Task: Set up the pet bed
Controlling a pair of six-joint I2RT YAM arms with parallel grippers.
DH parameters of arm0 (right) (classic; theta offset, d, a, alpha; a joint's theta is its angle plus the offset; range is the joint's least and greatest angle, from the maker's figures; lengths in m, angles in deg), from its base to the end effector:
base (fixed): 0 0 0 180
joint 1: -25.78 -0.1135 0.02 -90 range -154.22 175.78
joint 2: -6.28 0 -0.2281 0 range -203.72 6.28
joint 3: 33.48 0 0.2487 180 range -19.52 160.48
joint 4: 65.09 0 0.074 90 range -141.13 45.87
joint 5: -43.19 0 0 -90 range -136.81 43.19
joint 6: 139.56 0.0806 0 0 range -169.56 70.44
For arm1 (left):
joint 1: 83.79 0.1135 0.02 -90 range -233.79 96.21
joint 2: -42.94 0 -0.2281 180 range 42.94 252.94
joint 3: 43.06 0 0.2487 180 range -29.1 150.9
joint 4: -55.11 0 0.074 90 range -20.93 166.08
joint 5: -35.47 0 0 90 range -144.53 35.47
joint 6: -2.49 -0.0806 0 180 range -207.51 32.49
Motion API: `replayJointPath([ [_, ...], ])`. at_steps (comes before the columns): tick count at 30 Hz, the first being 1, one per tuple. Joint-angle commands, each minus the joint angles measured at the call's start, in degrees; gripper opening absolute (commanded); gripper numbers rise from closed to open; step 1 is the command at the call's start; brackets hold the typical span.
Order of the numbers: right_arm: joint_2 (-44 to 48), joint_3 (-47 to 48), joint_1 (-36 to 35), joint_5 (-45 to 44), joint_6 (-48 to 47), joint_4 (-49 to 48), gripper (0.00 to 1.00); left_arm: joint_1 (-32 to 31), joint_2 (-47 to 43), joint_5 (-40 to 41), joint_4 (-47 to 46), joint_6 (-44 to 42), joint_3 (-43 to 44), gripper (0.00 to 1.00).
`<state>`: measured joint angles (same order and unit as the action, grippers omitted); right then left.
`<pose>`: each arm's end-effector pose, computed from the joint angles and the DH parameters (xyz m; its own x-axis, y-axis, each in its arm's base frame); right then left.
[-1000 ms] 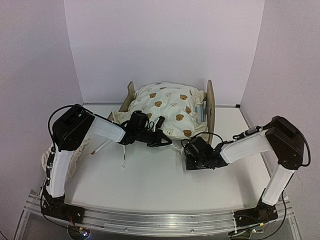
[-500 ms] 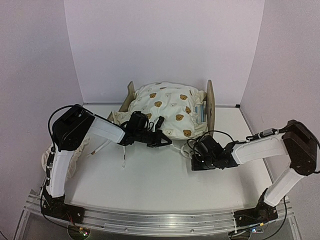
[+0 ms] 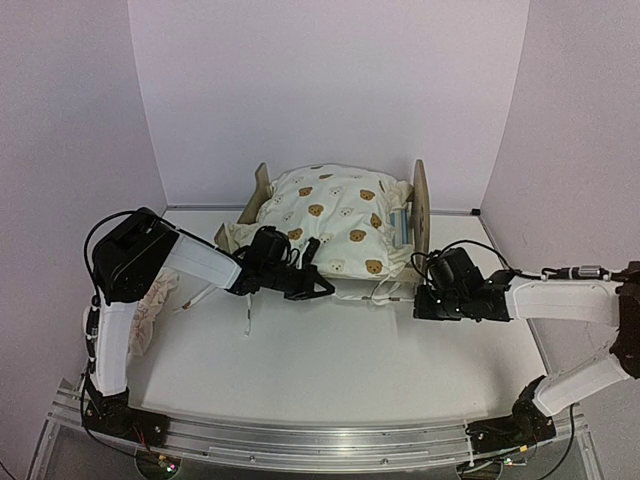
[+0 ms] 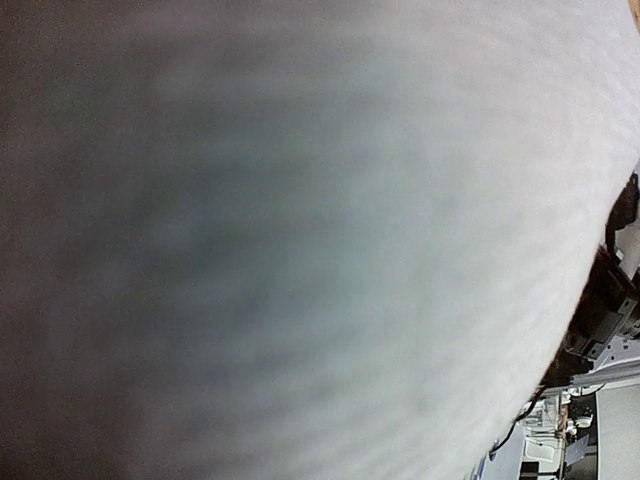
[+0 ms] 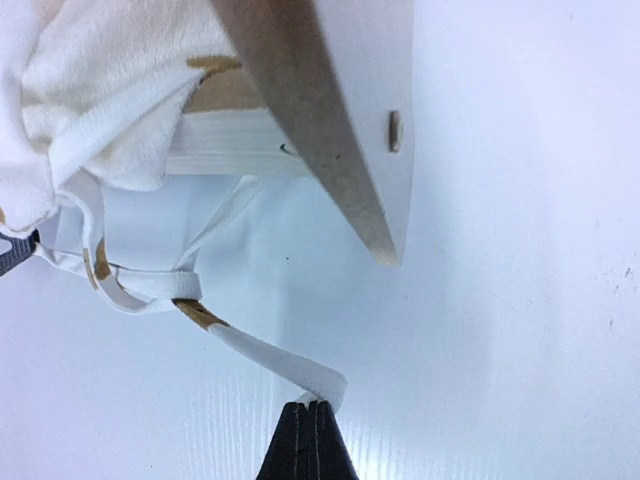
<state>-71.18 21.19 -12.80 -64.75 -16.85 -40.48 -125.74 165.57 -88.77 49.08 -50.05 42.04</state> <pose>0.2514 0.1688 0.1289 -0.7167 0.0859 -0.6921 -0.0511 0.9832 0.1750 0.3119 -0.3413 0.0806 -0.8616 0.0984 -0.4980 0.4855 0.4459 -0.7519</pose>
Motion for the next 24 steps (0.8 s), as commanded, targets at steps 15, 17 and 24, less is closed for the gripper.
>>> replayJointPath([
  [15,12.41,8.03,21.07,3.17,-4.51,11.64,0.0,-1.38,-2.37,7.82,5.94,1.38,-2.04,0.0],
  [17,12.45,8.88,22.36,4.64,-4.43,11.84,0.0,-1.33,-3.65,11.23,6.5,1.26,-4.38,0.0],
  [24,13.3,10.83,23.75,6.18,-4.4,12.63,0.0,-0.5,-7.92,24.54,7.9,2.8,-11.22,0.0],
])
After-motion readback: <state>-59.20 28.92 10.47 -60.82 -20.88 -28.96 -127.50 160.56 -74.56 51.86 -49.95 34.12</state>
